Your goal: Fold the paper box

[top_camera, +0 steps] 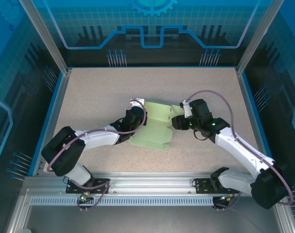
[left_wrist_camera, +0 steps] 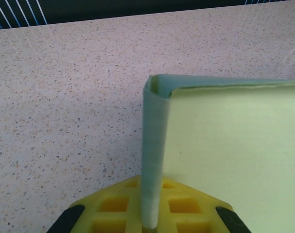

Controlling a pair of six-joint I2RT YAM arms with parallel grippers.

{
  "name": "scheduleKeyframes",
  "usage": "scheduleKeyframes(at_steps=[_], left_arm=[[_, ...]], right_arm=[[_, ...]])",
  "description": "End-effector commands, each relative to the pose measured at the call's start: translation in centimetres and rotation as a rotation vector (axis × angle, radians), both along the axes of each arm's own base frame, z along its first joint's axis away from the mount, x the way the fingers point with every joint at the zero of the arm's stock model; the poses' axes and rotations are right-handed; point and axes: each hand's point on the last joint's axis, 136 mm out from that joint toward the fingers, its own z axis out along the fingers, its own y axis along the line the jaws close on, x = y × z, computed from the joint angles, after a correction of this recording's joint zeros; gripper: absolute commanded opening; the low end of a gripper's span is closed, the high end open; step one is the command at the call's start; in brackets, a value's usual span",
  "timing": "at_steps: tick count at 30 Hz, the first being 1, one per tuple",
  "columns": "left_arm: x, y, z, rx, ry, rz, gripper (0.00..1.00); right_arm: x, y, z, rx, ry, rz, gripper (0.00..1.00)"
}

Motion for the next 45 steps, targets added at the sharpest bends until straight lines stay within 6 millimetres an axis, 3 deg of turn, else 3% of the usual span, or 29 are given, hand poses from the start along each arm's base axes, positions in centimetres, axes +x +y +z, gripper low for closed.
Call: scheduleKeyframes(at_steps=[1,6,9,14,21,34,45], left_arm=[[0.1,0.7,1.5,-0.049,-0.016,0.037,0.02],[-0.1,0.8,1.6,-0.079,-0.004,0.035,0.02],[-0.2,0.7,1.7,-0.097,0.000,0.028,0.02],[-0.6,0.6,2.1,-0.117,0.004,0.016,0.02],[-0.6,0.3,2.2,-0.120,0.007,0.008,0.01],[-0.2,-0.3,1.6,-0.119,0.020,-0.006,0.01],[-0.3,-0.4,1.6,-0.115,0.022,-0.011,0.01]], right_arm=[[-1.0,-2.4,2.3,-0.017,-0.003,0.007,0.54],[0.2,-6.2,1.6,0.046,0.036,-0.117,0.53],[0.9,-6.1,-0.7,0.081,0.087,-0.123,0.51],[2.7,-4.8,-2.0,0.129,0.092,-0.077,0.48],[2.6,-0.2,-1.6,0.208,0.063,0.114,0.46],[2.2,3.1,0.0,0.282,0.029,0.222,0.48],[2.1,4.8,1.0,0.269,0.005,0.278,0.51]])
